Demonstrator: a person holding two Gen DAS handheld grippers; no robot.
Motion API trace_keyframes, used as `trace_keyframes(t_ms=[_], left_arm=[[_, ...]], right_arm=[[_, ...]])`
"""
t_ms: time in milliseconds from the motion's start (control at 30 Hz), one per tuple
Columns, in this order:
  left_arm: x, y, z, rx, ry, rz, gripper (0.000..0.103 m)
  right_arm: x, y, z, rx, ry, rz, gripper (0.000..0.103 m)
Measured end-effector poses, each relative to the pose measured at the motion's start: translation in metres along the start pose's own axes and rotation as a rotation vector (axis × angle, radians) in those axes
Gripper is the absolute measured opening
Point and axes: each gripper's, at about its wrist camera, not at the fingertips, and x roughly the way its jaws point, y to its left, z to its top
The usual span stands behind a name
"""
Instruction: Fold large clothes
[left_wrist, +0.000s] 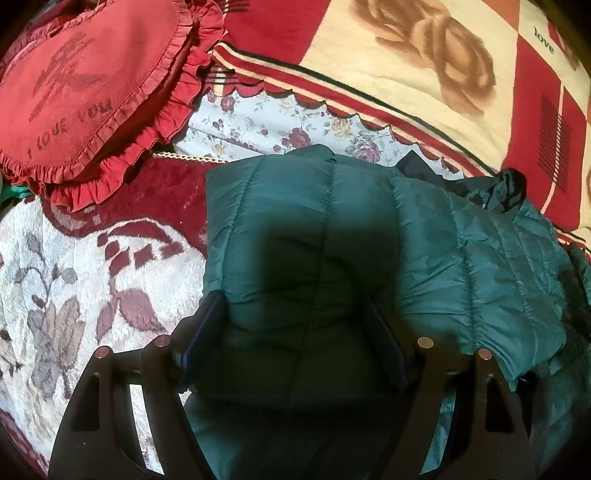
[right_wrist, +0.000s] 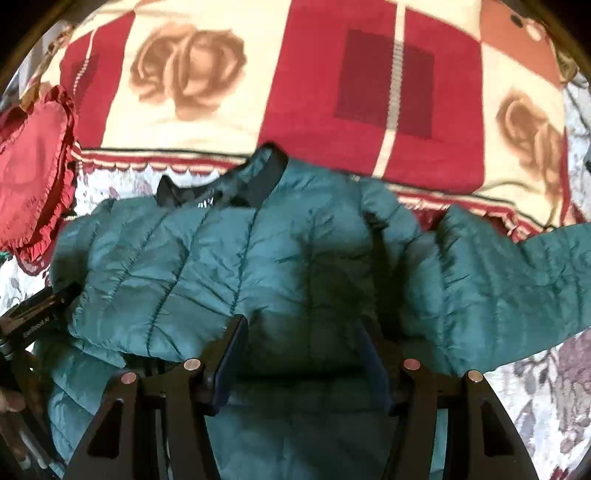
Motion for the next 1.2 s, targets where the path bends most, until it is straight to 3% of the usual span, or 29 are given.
trace_keyframes(t_ms=[133,267,567,667,800,900,1200], left_arm=[[0.0,0.001,-0.001,-0.005,-0.004,-0.004,0.078],[0.001,0.0,-0.001,-0.006,-0.005,0.0,0.081],[-0.02,0.002,-0.002,0.017,0.004,0.015,0.084],[-0.046,0.003,-0.01,0.017,-0.027,-0.046,0.083],[-0.082,-0.007,-0.021,0.046,-0.065,-0.092,0.084],[-0.101,-0.019,-0.028,0.046,-0.06,-0.144,0.084],[-0.142,-0.069,-0.054,0.115,-0.098,-0.187,0.084]], right_arm=[[0.021,-0.008,0.001,0.014,0.061,-0.07,0.057],[0.032,-0.019,-0.004,0.031,0.094,-0.054,0.057],[-0.027,-0.029,-0.017,0.018,0.035,-0.014,0.057],[-0.048,-0.04,-0.028,0.013,0.01,-0.002,0.059],[-0.068,-0.063,-0.042,0.035,-0.019,-0.003,0.072],[-0.074,-0.077,-0.052,0.053,-0.015,-0.016,0.072],[-0.091,-0.113,-0.065,0.092,-0.049,-0.074,0.072]])
